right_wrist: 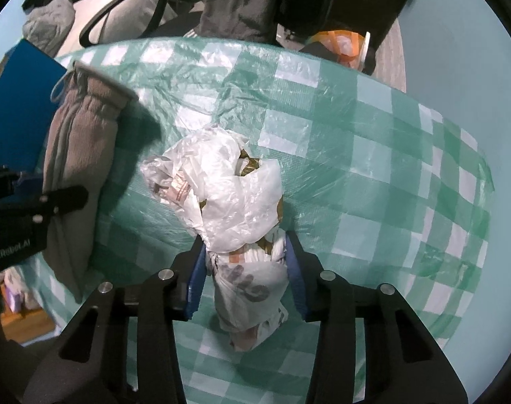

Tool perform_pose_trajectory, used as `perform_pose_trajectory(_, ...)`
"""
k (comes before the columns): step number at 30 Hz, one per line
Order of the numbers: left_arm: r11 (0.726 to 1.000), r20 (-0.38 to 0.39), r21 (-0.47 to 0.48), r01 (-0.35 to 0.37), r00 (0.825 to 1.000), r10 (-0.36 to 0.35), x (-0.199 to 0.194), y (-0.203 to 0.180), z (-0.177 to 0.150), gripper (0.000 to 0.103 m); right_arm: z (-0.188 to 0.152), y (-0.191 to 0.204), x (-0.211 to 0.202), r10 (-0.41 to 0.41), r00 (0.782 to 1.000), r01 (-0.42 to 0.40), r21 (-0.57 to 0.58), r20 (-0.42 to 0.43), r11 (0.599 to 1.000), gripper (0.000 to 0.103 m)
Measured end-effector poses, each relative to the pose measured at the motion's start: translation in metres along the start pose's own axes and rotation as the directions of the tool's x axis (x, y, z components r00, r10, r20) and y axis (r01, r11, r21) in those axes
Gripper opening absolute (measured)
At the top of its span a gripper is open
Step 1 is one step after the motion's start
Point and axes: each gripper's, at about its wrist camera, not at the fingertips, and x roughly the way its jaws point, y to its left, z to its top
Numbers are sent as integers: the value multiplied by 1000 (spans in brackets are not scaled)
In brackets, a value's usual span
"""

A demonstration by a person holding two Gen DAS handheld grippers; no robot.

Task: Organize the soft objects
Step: 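Lift the grey mitten with the left tool while the right lifts the white bag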

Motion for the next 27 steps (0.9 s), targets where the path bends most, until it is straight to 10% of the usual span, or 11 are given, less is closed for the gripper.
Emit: perform_pose_trajectory(27,1000,170,29,-4,985,-1,-98,31,-45,31,-3,53,-96,68,986,-77,55,150,995,42)
